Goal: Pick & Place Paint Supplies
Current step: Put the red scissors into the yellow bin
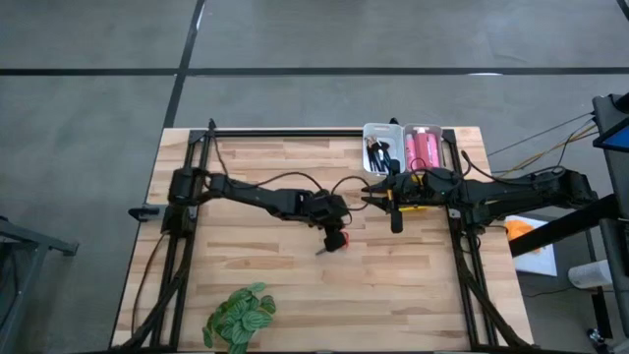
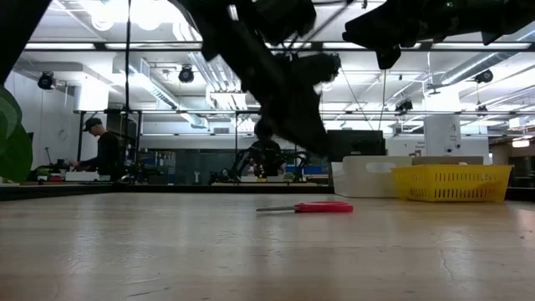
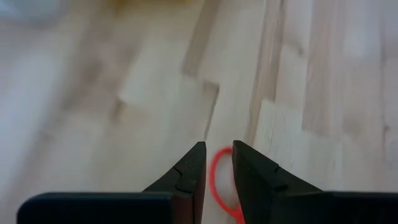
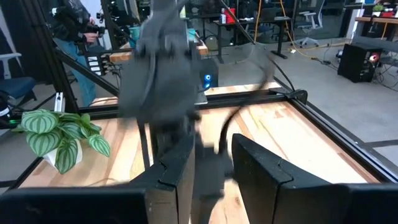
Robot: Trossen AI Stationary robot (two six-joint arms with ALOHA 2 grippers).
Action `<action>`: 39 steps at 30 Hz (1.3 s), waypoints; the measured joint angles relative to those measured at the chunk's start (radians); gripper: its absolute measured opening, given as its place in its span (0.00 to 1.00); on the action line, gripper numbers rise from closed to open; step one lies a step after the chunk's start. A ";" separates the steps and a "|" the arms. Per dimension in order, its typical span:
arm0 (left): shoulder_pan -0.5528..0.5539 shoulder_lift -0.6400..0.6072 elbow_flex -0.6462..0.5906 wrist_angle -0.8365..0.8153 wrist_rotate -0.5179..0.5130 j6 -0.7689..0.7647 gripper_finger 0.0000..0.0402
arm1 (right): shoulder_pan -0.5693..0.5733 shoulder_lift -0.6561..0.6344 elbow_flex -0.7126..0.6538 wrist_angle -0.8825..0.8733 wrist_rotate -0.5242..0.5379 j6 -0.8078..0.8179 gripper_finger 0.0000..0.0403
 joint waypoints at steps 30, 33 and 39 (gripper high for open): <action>0.015 -1.065 -0.845 0.606 0.002 0.228 0.20 | 0.000 0.000 -0.004 -0.017 0.000 0.000 0.26; 0.015 -1.202 -0.959 0.623 0.020 0.217 0.20 | 0.000 0.000 -0.004 -0.018 0.000 0.000 0.26; 0.015 -1.457 -1.121 0.677 0.035 0.212 0.20 | 0.000 0.000 -0.004 -0.019 0.000 0.000 0.26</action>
